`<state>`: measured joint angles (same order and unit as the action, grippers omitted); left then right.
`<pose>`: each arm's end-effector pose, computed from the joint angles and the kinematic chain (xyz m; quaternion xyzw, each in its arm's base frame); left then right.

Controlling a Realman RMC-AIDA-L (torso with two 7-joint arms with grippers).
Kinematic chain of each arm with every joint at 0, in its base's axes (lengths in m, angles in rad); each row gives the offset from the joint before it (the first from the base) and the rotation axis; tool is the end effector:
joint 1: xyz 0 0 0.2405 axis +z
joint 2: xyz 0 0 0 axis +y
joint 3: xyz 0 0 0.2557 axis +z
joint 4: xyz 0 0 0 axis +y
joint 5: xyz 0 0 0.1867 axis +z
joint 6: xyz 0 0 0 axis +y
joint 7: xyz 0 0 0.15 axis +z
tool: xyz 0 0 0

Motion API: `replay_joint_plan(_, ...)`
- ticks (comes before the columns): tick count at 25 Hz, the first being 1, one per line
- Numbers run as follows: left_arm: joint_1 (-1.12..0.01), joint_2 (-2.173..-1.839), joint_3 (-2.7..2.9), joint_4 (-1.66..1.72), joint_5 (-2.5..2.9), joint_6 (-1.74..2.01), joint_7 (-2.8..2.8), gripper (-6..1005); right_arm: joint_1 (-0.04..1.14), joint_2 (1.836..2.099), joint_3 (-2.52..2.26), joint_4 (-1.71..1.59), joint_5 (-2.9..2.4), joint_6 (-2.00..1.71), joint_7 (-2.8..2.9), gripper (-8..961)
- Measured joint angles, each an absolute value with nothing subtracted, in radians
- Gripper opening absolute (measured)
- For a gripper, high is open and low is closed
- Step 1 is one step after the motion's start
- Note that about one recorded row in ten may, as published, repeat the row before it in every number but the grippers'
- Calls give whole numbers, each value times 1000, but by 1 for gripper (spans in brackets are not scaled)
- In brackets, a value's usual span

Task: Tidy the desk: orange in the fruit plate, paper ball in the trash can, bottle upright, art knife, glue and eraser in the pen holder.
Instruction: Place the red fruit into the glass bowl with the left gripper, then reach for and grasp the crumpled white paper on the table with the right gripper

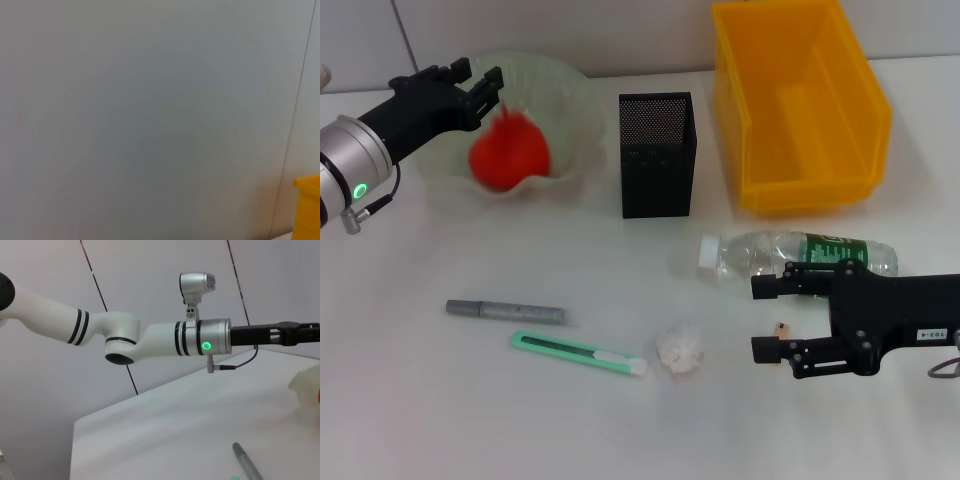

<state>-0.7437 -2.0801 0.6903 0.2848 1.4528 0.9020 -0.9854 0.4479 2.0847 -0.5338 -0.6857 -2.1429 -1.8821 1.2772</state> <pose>-0.2324 0.4157 -0.0163 -0.8373 -0.2566 -0.2764 0.3959 0.2575 0.2549 0.0060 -0.9419 0.1852 0.2766 0.0451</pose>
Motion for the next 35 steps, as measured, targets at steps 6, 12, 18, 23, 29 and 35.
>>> replay_joint_plan(6, -735, -2079, 693, 284, 1454, 958, -975, 578, 448, 2085, -532, -686, -2143, -1887, 1277, 769)
replay_joint_plan(12, -650, -2067, 746, 307, 1462, 1197, -973, 758, 435, 2080, -524, -724, -2113, -1951, 1284, 769)
replay_joint_plan(18, -537, -2070, 914, 365, 1462, 1335, -956, 795, 407, 2079, -521, -1020, -2087, -2033, 1527, 769)
replay_joint_plan(23, -487, -2069, 1013, 375, 1462, 1394, -909, 819, 455, 2075, -564, -1276, -2113, -2107, 1781, 768)
replay_joint_plan(29, -479, -2067, 1012, 376, 1461, 1387, -914, 818, 536, 2065, -711, -1514, -2238, -2131, 2042, 768)
replay_joint_plan(35, -479, -2064, 1027, 378, 1476, 1394, -921, 817, 623, 2066, -957, -1720, -2407, -2173, 2280, 768)
